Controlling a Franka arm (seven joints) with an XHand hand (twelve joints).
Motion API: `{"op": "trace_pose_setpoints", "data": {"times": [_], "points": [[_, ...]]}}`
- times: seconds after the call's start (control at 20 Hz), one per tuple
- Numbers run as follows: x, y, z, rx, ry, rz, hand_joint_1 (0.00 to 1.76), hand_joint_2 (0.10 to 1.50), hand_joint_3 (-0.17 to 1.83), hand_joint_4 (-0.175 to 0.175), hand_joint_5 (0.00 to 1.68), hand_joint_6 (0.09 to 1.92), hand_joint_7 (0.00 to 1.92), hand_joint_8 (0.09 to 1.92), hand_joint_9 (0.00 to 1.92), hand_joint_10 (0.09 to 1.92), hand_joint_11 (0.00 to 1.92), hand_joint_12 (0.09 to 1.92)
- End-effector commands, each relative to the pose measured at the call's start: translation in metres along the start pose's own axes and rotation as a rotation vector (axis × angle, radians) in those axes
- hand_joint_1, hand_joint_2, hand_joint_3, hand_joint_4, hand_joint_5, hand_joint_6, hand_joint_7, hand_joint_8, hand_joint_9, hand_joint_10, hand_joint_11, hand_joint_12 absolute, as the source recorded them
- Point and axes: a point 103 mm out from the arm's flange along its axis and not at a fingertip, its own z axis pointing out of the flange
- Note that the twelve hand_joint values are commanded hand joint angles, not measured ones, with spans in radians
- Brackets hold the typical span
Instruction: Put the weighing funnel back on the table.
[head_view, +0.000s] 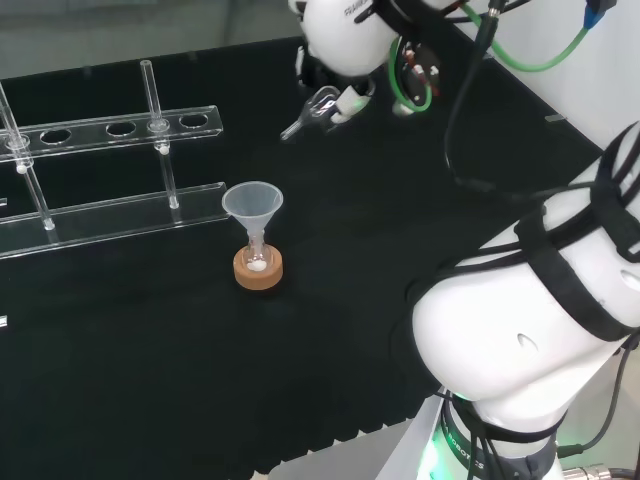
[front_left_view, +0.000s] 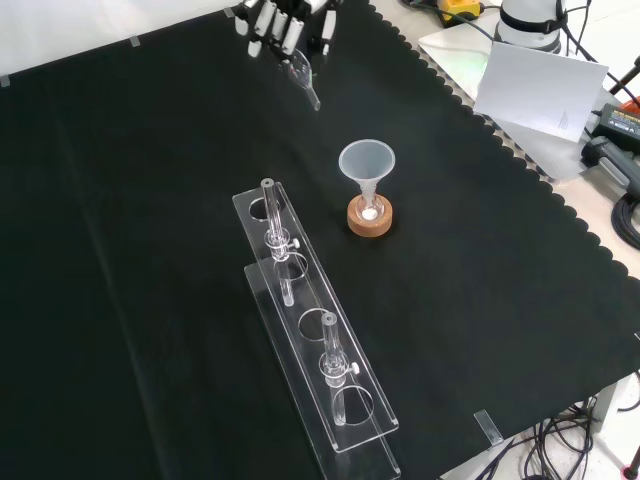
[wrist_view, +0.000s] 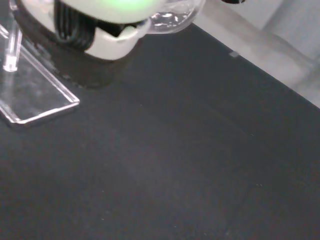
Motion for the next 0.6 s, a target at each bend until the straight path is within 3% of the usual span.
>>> {"op": "trace_pose_setpoints", "data": {"times": [0.05, 0.3, 0.6], "points": [[0.03, 0.026, 0.0, 0.036, 0.028, 0.104, 1.11, 0.79, 0.35, 0.175, 1.36, 0.39, 1.63, 0.09, 1.12, 0.16, 0.0, 1.59], [-0.002, 0.024, 0.022, 0.077, 0.068, 0.2, 1.11, 0.79, 0.35, 0.175, 1.36, 0.4, 1.63, 0.09, 1.12, 0.16, 0.0, 1.59], [-0.007, 0.043, 0.051, 0.09, 0.086, 0.347, 1.11, 0.79, 0.35, 0.175, 1.35, 0.4, 1.63, 0.09, 1.12, 0.16, 0.0, 1.59]]}}
